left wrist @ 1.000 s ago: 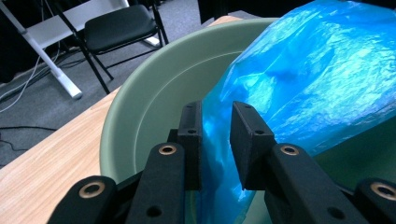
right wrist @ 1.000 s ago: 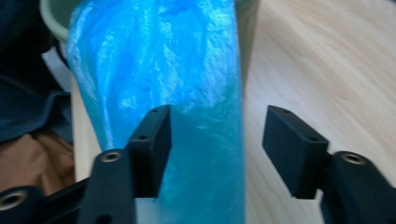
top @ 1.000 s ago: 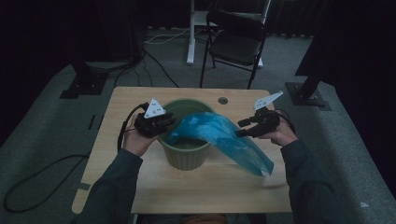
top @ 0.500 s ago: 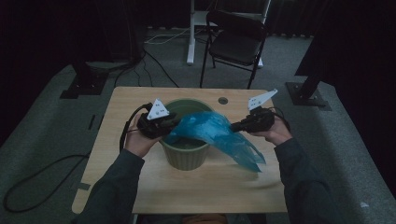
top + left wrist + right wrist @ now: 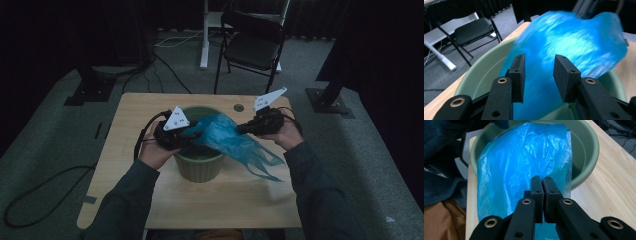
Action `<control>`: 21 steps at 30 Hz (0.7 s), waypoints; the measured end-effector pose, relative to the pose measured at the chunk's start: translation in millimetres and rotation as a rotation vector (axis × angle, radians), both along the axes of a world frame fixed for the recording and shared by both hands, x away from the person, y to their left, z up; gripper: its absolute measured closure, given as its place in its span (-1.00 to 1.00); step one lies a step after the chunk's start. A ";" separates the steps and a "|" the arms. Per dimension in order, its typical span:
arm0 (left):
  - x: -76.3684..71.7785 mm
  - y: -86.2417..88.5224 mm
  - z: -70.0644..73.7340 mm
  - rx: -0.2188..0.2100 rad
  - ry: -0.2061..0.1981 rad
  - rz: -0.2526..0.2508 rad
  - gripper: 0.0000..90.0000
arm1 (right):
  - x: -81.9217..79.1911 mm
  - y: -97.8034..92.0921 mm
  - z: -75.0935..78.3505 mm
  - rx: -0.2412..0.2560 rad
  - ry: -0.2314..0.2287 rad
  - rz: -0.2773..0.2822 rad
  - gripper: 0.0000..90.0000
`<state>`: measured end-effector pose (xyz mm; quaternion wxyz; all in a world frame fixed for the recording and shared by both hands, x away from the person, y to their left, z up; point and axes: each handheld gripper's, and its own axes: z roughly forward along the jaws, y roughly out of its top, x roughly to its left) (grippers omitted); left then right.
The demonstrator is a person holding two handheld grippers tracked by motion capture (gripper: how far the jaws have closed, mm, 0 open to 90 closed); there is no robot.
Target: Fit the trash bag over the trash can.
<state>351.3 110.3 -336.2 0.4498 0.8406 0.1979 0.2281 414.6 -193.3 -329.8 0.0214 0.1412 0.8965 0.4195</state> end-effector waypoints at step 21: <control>7.4 -18.8 -8.1 0.082 0.017 -0.015 0.99 | -1.5 24.4 10.9 -0.021 -0.016 0.020 0.84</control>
